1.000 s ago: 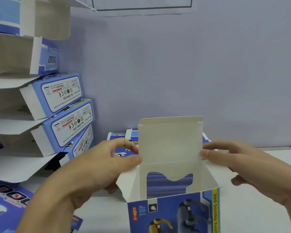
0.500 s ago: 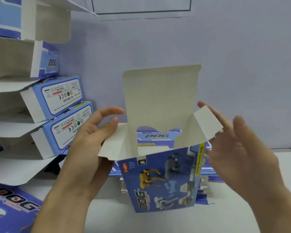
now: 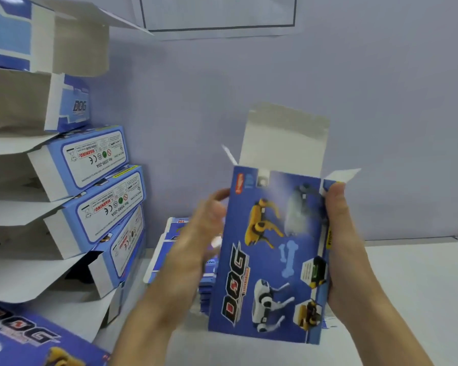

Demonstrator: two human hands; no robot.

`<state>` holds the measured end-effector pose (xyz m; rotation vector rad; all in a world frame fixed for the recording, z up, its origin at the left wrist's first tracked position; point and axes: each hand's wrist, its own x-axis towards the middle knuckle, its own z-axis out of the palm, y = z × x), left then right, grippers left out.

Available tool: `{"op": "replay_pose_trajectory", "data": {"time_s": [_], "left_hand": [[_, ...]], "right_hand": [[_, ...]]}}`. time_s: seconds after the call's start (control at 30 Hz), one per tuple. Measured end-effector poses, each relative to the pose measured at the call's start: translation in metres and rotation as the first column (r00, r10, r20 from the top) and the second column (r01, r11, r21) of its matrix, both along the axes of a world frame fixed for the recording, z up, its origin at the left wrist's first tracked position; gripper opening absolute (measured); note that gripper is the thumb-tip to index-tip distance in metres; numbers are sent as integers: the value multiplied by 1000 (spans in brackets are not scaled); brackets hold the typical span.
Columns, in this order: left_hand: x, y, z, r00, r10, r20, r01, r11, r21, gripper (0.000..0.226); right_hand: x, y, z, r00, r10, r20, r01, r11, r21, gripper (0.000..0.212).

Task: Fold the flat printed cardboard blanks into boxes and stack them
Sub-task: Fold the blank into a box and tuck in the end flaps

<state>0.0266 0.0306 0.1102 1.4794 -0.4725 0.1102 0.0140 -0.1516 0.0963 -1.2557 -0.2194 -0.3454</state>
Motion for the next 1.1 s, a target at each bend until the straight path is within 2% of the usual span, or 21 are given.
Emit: {"op": "replay_pose_trajectory", "data": {"time_s": [0.03,0.07,0.13,0.2,0.27,0.33,0.47,0.63,0.77,0.87,0.97,1.1], "left_hand": [[-1,-5,-2,999,-43,-22,44,998,50,97],[-3,-9,-4,997,-72,-40,75,994,76,92],[-7,-11,-8,997,-44,-65,46,999,30,66],[-6,-7,-14,991,12,-136,-24,996,-88,58],[-3,-8,-15,977,14,-212,-49,986,-161,57],[0,-9,-16,970,23,-241,-63,985,-162,59],[2,-12,-18,967,58,-248,-103,980,-172,60],[4,-13,-21,967,100,-235,-140,977,-161,48],[0,-16,-20,978,101,-184,-134,975,-176,62],[-5,-19,-18,985,125,-115,-146,971,-192,73],[-6,-16,-20,986,71,-152,-103,971,-217,81],[-5,-7,-16,980,-95,-173,41,956,-291,49]], "right_hand": [[1,3,0,999,23,-45,-21,999,50,67],[1,5,1,995,42,-94,-34,996,87,69],[-1,5,2,982,83,-170,-65,992,108,70],[-4,6,1,971,138,-195,-121,988,96,68],[-5,8,0,973,113,-203,-107,993,41,67],[-6,11,-2,972,73,-222,-74,997,1,71],[-9,11,-3,964,60,-260,-54,998,30,78],[-12,12,-1,971,8,-238,-8,1000,2,71],[-5,7,5,975,15,-223,-37,995,-94,61],[-6,4,4,978,38,-204,-67,988,-136,65],[-8,1,-2,993,-6,-114,-12,987,-159,62],[-9,0,-1,986,-167,17,166,960,-225,65]]}}
